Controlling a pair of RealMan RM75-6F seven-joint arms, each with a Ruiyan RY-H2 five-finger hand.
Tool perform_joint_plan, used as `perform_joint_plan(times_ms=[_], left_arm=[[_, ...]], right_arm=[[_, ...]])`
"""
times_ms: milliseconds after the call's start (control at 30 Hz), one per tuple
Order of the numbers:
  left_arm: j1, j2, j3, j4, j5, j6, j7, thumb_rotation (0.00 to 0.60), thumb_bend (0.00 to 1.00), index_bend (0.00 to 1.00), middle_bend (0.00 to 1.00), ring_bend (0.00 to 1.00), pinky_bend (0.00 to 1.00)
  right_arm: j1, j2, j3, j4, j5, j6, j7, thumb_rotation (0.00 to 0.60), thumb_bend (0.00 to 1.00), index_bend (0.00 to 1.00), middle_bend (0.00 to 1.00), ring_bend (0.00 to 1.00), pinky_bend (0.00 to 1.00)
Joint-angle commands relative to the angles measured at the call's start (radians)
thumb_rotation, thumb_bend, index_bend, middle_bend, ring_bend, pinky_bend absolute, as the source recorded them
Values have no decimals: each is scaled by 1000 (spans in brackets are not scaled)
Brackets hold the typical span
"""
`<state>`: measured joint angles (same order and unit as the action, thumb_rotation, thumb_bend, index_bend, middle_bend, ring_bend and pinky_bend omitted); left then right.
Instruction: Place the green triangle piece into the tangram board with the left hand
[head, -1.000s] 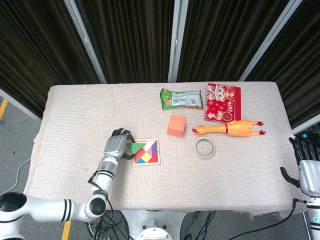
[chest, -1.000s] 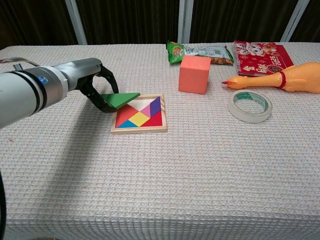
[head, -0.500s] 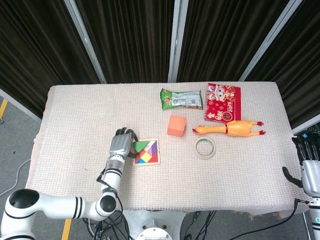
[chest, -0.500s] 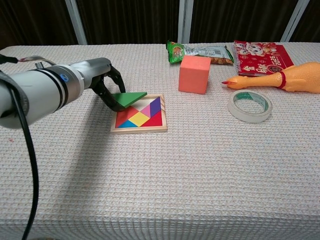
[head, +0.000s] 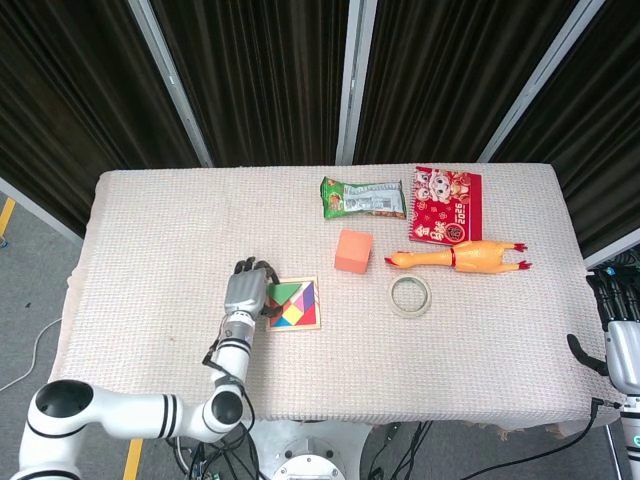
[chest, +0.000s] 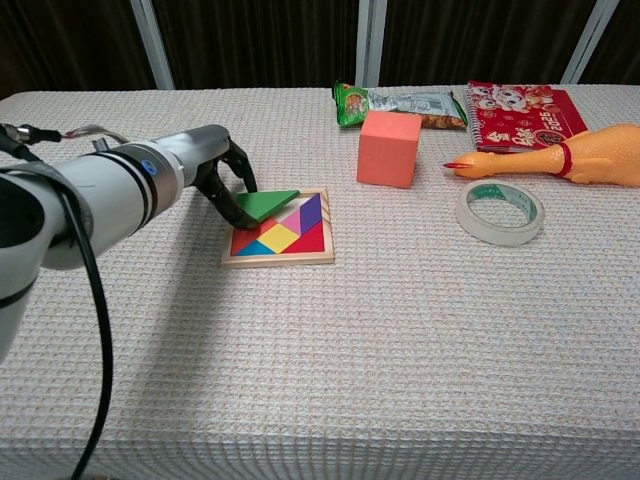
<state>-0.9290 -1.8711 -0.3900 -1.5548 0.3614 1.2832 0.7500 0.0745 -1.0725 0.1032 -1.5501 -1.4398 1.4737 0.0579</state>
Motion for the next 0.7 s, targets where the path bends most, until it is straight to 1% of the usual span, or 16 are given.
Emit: perform_joint_plan(times_ms=[33, 333, 700], left_arm=[[-5, -6, -6, 8, 2, -3, 4, 600, 360, 554, 177, 0, 43], [-18, -18, -27, 34, -5, -13, 16, 600, 360, 555, 177, 0, 43], [-32, -37, -36, 62, -15, -26, 34, 600, 361, 555, 177, 0, 43]], right_arm=[[0, 0, -1, 0, -2, -1, -1, 600, 211, 0, 0, 0, 0], [0, -2, -2, 6, 2, -5, 2, 600, 212, 0, 0, 0, 0], [-2, -3, -1, 13, 5, -6, 12, 600, 212, 0, 0, 0, 0]])
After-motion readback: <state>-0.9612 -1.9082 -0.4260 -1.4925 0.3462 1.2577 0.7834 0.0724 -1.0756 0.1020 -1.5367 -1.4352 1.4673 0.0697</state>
